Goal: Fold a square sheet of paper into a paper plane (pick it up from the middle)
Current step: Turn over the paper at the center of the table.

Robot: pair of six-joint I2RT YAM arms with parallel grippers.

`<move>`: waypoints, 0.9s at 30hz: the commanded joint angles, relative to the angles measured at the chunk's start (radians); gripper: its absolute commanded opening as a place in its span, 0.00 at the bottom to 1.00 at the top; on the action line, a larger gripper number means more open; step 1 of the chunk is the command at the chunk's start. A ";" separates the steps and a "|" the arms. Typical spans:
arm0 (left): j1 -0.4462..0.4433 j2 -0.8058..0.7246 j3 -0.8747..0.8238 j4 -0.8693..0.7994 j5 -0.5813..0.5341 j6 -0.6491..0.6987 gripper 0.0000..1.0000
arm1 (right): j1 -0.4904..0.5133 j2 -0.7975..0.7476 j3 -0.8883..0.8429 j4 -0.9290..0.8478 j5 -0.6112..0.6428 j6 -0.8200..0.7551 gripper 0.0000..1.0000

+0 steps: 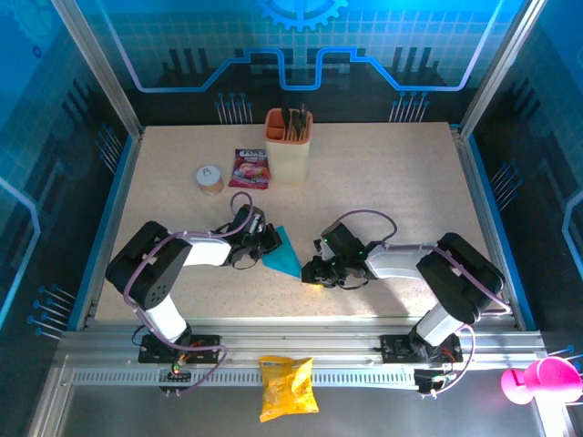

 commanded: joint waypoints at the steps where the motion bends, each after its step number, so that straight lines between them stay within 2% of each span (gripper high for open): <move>1: 0.010 0.050 -0.034 -0.090 -0.014 0.021 0.00 | -0.012 0.032 0.009 0.155 -0.005 0.030 0.28; 15: 0.010 0.047 -0.035 -0.095 -0.014 0.017 0.00 | -0.033 0.073 0.005 0.226 -0.035 0.066 0.28; 19: 0.010 0.036 -0.035 -0.101 -0.016 0.017 0.00 | -0.043 0.100 0.000 0.294 -0.051 0.086 0.26; 21: 0.011 0.027 -0.034 -0.107 -0.016 0.017 0.00 | -0.052 0.106 -0.015 0.328 -0.060 0.102 0.19; 23: 0.015 0.013 -0.033 -0.108 -0.012 0.016 0.00 | -0.065 0.104 -0.040 0.383 -0.079 0.128 0.04; 24: 0.021 0.003 -0.033 -0.104 -0.007 0.014 0.00 | -0.071 0.100 -0.054 0.410 -0.087 0.140 0.00; 27: 0.075 -0.052 -0.034 -0.101 0.010 0.015 0.00 | -0.101 0.066 -0.096 0.457 -0.109 0.165 0.00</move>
